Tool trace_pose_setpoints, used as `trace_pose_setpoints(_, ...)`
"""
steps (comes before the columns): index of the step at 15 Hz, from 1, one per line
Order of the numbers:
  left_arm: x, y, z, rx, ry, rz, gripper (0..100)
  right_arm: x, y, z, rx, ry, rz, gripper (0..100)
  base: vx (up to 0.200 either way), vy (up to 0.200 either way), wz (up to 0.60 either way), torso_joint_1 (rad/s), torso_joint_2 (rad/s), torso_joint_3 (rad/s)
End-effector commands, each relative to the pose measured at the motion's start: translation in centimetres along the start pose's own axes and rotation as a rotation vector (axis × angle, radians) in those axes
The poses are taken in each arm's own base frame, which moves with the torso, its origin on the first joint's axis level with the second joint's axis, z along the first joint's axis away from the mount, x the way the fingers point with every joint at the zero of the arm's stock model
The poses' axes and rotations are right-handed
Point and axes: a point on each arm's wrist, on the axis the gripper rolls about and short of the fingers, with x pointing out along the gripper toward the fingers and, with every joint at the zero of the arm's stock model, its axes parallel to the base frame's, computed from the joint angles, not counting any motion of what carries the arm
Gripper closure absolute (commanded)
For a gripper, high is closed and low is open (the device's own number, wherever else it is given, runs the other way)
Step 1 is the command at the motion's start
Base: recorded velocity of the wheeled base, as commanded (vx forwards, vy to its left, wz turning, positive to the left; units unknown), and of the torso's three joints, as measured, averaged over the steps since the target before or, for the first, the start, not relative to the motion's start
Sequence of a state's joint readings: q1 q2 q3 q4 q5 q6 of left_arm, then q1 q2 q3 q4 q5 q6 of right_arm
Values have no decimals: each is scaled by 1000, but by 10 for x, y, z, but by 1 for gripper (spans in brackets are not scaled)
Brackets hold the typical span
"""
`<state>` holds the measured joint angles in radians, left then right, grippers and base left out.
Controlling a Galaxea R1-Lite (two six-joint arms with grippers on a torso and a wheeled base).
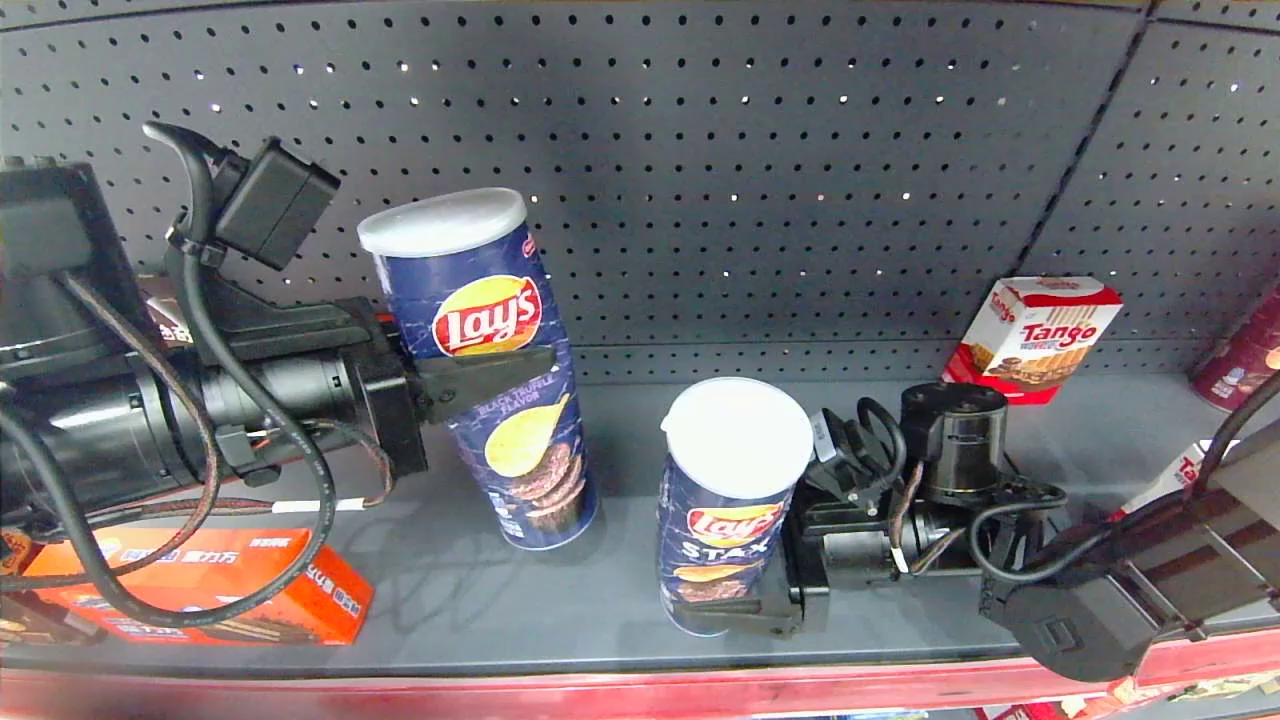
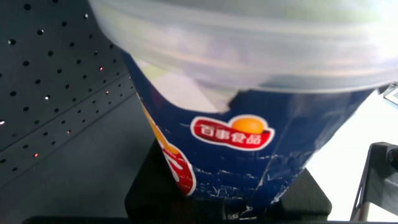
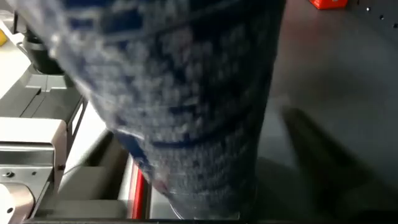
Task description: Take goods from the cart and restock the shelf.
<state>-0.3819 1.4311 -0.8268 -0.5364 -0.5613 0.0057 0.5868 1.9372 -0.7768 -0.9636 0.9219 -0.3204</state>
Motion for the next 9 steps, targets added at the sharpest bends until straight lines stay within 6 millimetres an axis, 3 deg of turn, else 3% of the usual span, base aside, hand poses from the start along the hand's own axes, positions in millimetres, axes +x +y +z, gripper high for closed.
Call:
trace_pose_setpoints(1, 0, 0, 0, 0, 1, 0, 100, -7, 1, 4, -4, -2, -14, 0, 0, 0, 0, 0, 0, 0)
trace_pose_setpoints(3, 1, 0, 0, 0, 1, -2, 100, -18, 4, 9, -12, -6, -34, 0, 0, 0, 0, 0, 0, 0)
trace_pose_setpoints(6, 0, 0, 0, 0, 1, 1, 100, -56, 17, 38, -67, -38, -114, 0, 0, 0, 0, 0, 0, 0)
trace_pose_setpoints(9, 0, 0, -1, -1, 2, 1, 100, -96, 46, 73, -111, -74, -210, 0, 0, 0, 0, 0, 0, 0)
